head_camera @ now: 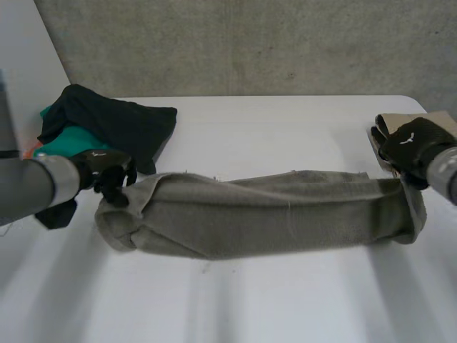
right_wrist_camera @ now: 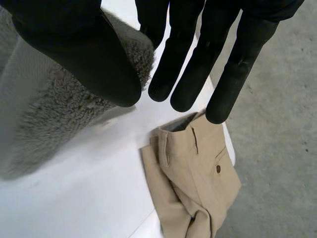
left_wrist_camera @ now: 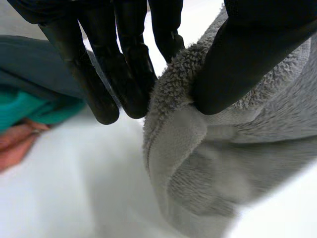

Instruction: Fold the laundry.

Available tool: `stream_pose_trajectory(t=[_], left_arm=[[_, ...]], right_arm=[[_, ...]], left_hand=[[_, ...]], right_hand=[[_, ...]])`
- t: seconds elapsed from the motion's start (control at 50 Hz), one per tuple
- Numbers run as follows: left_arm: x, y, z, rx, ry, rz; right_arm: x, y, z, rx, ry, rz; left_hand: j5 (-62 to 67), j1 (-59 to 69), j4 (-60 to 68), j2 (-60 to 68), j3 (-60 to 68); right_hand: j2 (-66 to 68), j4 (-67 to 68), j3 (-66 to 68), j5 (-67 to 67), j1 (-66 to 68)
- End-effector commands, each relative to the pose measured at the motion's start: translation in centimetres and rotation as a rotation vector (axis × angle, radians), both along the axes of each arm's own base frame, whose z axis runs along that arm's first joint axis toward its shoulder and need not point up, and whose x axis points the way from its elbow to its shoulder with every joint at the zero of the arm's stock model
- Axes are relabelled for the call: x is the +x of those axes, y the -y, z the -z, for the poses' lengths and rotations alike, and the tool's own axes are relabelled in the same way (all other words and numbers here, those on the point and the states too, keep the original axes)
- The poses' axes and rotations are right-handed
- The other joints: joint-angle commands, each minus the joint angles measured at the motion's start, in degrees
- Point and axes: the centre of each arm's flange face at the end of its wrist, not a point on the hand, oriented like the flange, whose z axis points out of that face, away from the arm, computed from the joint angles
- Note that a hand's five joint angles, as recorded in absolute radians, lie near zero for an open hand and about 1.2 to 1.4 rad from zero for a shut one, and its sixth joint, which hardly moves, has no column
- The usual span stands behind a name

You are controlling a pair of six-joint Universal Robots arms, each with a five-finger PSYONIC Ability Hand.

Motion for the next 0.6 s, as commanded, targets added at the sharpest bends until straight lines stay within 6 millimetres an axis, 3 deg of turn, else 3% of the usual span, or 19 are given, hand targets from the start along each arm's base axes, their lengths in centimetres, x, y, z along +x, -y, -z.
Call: stream_pose_trajectory(t=[0.02, 0.08, 0.1, 0.16, 0.2, 0.26, 0.3, 0.38, 0.46, 0.6], left_arm=[[-3.4, 6.7, -4.0, -0.46, -0.099, -0.042], [-4.5, 8.1, -7.1, -0.658, -0.189, -0.036], [-5.0, 8.6, -9.4, -0.791, -0.257, -0.038], [-5.3, 9.0, -13.1, -1.006, -0.397, -0.034], [-5.4, 9.0, -14.4, -1.076, -0.453, -0.029], [-5.2, 9.0, -15.2, -1.091, -0.518, -0.03], [-5.1, 9.0, -15.0, -1.069, -0.527, -0.038], [-4.5, 8.9, -13.4, -0.961, -0.52, -0.056], [-4.1, 8.5, -10.7, -0.85, -0.483, -0.063], [-3.5, 6.5, -2.9, -0.582, -0.38, -0.019]], right_arm=[[1.5, 8.0, -0.8, -0.394, 0.154, 0.116], [1.5, 9.8, -3.9, -0.575, 0.289, 0.137], [1.3, 10.7, -6.1, -0.694, 0.392, 0.139], [0.8, 11.3, -9.3, -0.86, 0.546, 0.118], [0.7, 11.1, -12.0, -0.986, 0.686, 0.066], [0.7, 10.6, -14.1, -1.069, 0.802, 0.007], [0.9, 10.5, -14.3, -1.061, 0.823, -0.012], [1.6, 10.2, -13.4, -0.985, 0.805, -0.064], [2.0, 9.9, -10.8, -0.853, 0.76, -0.097], [0.9, 8.8, -2.8, -0.55, 0.654, -0.053]], left_hand=[[14.1, 14.1, 11.3, 11.4, 11.8], [14.1, 14.1, 11.3, 11.4, 11.8], [14.1, 14.1, 11.3, 11.4, 11.8], [14.1, 14.1, 11.3, 11.4, 11.8], [14.1, 14.1, 11.3, 11.4, 11.8], [14.1, 14.1, 11.3, 11.4, 11.8], [14.1, 14.1, 11.3, 11.4, 11.8], [14.1, 14.1, 11.3, 11.4, 11.8], [14.1, 14.1, 11.3, 11.4, 11.8], [14.1, 14.1, 11.3, 11.4, 11.8]], right_hand=[[12.2, 11.3, 11.6, 11.5, 14.8], [12.2, 11.3, 11.6, 11.5, 14.8], [12.2, 11.3, 11.6, 11.5, 14.8], [12.2, 11.3, 11.6, 11.5, 14.8], [12.2, 11.3, 11.6, 11.5, 14.8], [12.2, 11.3, 11.6, 11.5, 14.8], [12.2, 11.3, 11.6, 11.5, 14.8], [12.2, 11.3, 11.6, 11.5, 14.8], [12.2, 11.3, 11.6, 11.5, 14.8], [12.2, 11.3, 11.6, 11.5, 14.8]])
